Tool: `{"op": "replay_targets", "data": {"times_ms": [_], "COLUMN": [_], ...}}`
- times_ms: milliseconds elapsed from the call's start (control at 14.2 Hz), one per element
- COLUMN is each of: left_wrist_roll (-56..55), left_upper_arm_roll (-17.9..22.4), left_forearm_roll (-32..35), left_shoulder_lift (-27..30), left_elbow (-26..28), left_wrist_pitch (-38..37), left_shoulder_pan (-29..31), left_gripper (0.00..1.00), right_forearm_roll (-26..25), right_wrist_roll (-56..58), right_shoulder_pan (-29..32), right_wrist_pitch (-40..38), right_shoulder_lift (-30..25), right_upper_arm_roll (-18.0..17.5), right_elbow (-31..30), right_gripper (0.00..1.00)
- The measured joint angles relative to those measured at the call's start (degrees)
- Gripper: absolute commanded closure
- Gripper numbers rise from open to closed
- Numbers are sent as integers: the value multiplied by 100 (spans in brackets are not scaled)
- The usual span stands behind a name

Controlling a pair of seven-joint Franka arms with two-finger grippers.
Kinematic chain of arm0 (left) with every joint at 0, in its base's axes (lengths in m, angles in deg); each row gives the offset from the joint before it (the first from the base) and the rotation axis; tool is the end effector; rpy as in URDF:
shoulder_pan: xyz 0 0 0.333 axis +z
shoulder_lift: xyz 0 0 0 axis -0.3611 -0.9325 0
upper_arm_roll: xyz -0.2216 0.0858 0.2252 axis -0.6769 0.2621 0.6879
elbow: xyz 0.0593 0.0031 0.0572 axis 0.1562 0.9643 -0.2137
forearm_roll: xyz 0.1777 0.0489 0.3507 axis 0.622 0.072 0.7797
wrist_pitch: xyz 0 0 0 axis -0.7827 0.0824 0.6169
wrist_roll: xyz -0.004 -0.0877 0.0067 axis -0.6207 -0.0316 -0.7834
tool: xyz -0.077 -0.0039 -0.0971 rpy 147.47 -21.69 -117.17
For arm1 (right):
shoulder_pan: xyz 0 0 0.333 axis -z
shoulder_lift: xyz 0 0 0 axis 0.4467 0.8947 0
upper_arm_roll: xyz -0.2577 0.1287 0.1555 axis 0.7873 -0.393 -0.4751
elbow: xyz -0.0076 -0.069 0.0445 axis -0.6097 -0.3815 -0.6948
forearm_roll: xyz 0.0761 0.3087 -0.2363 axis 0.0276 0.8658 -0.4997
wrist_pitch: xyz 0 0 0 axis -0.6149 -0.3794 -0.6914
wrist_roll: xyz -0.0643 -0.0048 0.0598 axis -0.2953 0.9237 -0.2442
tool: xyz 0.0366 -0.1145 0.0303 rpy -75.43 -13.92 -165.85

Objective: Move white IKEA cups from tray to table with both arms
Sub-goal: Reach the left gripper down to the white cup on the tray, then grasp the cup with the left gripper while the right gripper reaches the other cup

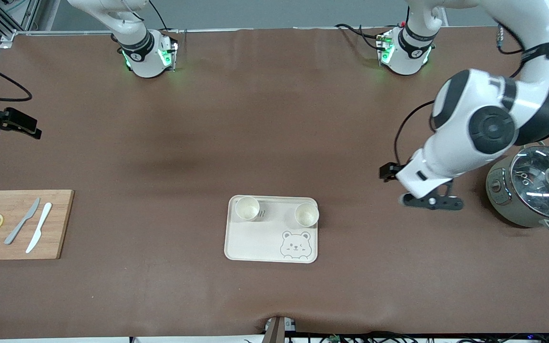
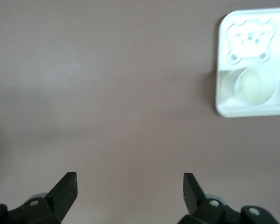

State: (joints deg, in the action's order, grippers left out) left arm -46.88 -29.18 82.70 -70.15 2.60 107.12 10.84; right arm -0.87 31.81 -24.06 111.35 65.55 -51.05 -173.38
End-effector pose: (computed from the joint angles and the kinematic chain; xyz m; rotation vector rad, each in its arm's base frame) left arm 0.6373 -0.2360 0.4307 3.1204 -0.1336 -0.1018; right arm 0.5712 -0.0364 0.5926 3.1324 -0.0525 -0.1263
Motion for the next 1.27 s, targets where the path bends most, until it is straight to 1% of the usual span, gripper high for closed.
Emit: {"op": "replay_targets", "data": {"times_ms": [141, 353, 424, 494, 565, 706, 847, 1059, 1271], "left_wrist_roll": [-444, -960, -1116, -1280, -1426, -1588, -1618, -1627, -1628], "left_upper_arm_roll": [-5, -6, -7, -6, -7, -7, -6, 5, 21], "left_forearm_roll": [-64, -177, -179, -179, -179, -179, -179, -179, -179], "left_shoulder_lift": [-300, -741, -893, -1038, -1170, -1364, -1457, -1524, -1655], "left_elbow": [-16, -26, -30, -36, -42, -56, -75, -81, -82], "left_wrist_pitch": [505, 1216, 1456, 1670, 1848, 2056, 2095, 2190, 2513], "left_shoulder_pan": [-225, -483, -553, -626, -704, -816, -877, -983, -999], "left_gripper": [0, 0, 4, 4, 7, 11, 14, 20, 22], "right_forearm_roll": [-12, -51, -51, -51, -50, -39, 44, 258, 356], "right_wrist_roll": [0, 0, 0, 0, 1, 0, -1, -20, -348], "right_shoulder_pan": [5, 29, 44, 58, 63, 58, 23, -98, -264], "right_wrist_pitch": [3, 3, 2, 17, 110, 398, 626, 1184, 1796], "right_shoulder_lift": [171, 288, 292, 306, 351, 572, 944, 1501, 1893], "right_upper_arm_roll": [13, 21, 21, 21, 18, -17, -74, -108, -116], "right_elbow": [11, 41, 43, 43, 43, 34, 24, 26, 32], "right_gripper": [0, 0, 0, 0, 0, 0, 0, 0, 0]}}
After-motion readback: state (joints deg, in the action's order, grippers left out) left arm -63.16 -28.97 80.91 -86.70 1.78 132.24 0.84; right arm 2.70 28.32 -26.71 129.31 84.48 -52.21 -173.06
